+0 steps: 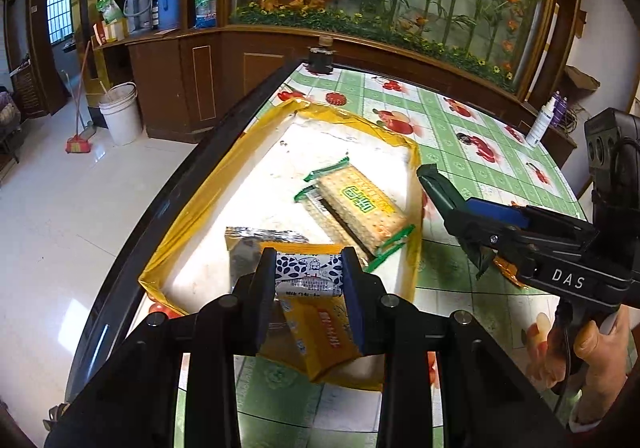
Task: Organize snacks
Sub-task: 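Carry the candy with the left tool while the right tool carries the green packet to the tray, then open the left tool to drop the candy while the right tool releases the green packet into the tray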
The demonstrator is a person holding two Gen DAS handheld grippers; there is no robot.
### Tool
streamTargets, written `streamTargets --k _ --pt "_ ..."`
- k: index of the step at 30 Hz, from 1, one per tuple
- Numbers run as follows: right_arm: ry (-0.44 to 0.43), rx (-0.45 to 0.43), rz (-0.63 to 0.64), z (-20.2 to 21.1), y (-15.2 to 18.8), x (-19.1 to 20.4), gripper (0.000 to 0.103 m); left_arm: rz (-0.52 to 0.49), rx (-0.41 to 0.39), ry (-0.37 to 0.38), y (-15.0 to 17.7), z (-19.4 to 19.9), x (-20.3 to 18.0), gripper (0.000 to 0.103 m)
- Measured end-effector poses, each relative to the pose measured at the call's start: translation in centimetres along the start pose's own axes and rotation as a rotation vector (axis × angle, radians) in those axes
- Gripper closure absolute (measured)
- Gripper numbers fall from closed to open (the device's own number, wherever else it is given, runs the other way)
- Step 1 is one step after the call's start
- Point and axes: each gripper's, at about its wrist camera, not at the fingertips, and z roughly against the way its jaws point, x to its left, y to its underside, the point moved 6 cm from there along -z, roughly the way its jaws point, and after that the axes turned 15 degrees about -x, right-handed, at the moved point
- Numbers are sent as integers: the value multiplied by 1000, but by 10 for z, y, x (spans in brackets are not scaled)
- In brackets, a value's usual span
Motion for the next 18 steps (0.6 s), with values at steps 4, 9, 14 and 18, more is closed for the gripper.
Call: streamTargets --k 4,9,14,18 --pt "-9 3 -7 -15 -7 2 58 -10 1 -30 -4 -7 8 74" --pt "-4 3 -1 -35 -19 1 58 -34 12 -78 -5 -21 14 74" --pt "9 19 9 -64 -27 1 58 -72 24 -140 -5 -37 19 74" --pt "24 41 37 -85 -25 4 58 -86 39 -177 0 -48 23 73"
